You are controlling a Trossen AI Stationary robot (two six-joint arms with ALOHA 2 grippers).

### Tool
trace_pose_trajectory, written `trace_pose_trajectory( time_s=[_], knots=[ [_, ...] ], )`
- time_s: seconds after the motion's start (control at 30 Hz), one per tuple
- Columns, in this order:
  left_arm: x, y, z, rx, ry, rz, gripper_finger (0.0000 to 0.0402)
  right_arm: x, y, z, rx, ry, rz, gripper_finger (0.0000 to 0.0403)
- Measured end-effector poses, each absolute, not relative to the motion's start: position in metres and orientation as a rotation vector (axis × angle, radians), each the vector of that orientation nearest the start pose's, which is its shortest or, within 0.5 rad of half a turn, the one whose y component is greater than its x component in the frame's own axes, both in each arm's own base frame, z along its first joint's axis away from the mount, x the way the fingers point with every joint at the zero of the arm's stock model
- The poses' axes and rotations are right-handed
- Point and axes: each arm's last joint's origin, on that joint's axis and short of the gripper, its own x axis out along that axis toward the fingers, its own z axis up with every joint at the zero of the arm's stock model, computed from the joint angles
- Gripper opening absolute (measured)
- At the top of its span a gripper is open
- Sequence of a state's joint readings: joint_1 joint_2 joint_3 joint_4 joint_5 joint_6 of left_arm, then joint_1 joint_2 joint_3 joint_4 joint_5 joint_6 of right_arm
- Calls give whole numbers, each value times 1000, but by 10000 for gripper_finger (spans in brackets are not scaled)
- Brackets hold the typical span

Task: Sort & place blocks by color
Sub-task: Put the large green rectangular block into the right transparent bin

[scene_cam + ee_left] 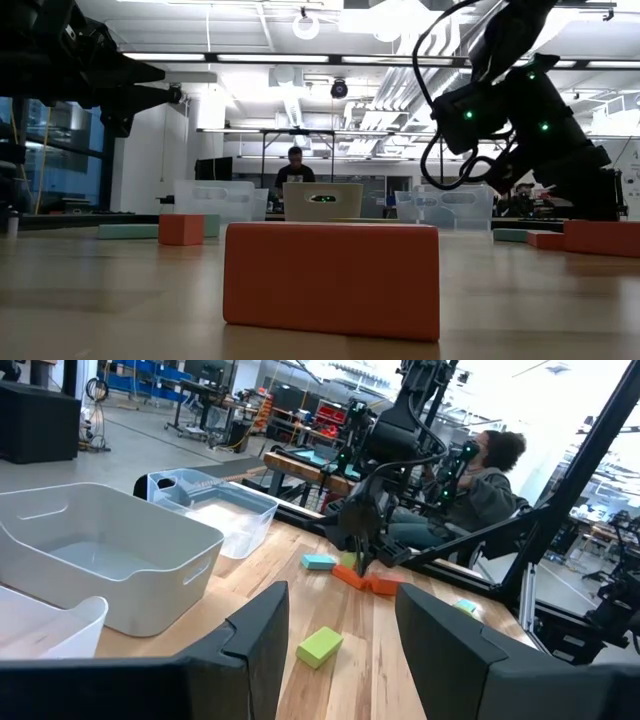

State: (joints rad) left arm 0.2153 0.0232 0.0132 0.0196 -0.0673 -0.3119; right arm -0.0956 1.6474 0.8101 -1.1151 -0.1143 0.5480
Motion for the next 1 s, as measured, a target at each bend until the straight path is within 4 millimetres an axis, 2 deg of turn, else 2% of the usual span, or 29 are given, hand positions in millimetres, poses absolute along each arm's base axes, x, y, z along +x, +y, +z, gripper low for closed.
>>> trace_pose_trajectory(
  time_s=[0.17, 0.33, 0.43, 0.63, 1.0],
  knots=[
    [96, 23, 168, -309, -53, 279, 162, 212, -18, 135, 608, 1909, -538, 113],
    [96, 23, 168, -309, -53, 279, 162, 212, -18, 136, 620, 1912, -561, 112],
    [96, 23, 168, -309, -53, 279, 162, 215, -18, 144, 625, 1922, -578, 112],
    [96, 23, 168, -309, -53, 279, 162, 227, -20, 173, 639, 1831, -619, 112],
    [96, 23, 168, -309, -53, 279, 162, 248, -30, 241, 719, 1469, -755, 112]
  ],
)
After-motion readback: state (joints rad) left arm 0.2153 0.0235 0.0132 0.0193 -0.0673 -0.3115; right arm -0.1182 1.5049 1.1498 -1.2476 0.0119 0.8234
